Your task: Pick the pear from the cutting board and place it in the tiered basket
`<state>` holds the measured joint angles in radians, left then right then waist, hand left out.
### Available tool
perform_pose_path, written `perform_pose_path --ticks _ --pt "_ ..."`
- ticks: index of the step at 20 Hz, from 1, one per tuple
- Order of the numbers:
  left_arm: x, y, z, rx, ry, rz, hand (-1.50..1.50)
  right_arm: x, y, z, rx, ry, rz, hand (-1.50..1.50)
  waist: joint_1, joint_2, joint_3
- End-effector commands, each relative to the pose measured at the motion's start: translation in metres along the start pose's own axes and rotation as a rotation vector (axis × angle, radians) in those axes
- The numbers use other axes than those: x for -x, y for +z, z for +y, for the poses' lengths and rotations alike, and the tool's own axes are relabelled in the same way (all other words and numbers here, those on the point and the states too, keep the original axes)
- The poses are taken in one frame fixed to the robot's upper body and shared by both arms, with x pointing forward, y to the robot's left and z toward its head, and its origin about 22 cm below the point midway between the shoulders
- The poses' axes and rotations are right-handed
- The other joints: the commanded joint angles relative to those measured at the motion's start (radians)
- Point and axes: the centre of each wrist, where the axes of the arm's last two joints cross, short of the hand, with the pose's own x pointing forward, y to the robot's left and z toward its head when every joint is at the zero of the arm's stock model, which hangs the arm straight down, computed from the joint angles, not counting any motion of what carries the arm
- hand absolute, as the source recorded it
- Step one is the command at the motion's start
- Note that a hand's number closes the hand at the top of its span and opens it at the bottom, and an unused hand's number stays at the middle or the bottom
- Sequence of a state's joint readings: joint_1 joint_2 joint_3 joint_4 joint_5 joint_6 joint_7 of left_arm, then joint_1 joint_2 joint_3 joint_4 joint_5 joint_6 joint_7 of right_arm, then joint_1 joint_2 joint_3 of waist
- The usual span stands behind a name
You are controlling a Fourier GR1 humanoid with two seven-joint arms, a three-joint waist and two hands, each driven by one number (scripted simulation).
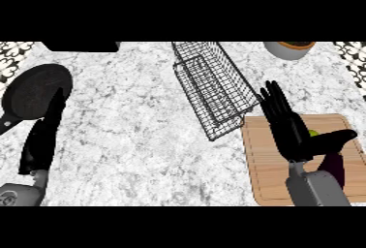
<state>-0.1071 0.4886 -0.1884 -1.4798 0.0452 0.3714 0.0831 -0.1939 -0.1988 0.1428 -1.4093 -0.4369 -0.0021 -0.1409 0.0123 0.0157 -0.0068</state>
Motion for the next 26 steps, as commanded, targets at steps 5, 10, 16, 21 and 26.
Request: perform_pose_path --ticks 5,10,16,21,26 --pt "-0.005 0.016 -0.061 0.274 0.239 -0.093 0.0 -0.006 -0.043 -0.019 -0.189 0.175 0.358 -1.5 0.03 0.002 0.003" --pt "-0.004 0.017 -0.067 0.428 0.347 -0.058 0.0 0.029 -0.043 -0.038 -0.197 0.156 0.473 -1.5 0.016 -0.004 0.008" --pt "0.015 0.013 -0.075 0.404 0.338 -0.045 0.0 -0.038 -0.087 -0.046 -0.292 0.401 0.29 -1.5 -0.003 -0.014 0.007" --pt "0.008 0.009 -0.073 0.391 0.328 -0.06 0.0 -0.117 -0.101 -0.073 -0.406 0.827 0.369 -1.5 -0.002 -0.017 0.005" --pt "0.011 0.009 -0.075 0.422 0.341 -0.062 0.0 -0.163 -0.109 -0.06 -0.624 1.246 0.598 -1.5 0.011 -0.017 0.002"
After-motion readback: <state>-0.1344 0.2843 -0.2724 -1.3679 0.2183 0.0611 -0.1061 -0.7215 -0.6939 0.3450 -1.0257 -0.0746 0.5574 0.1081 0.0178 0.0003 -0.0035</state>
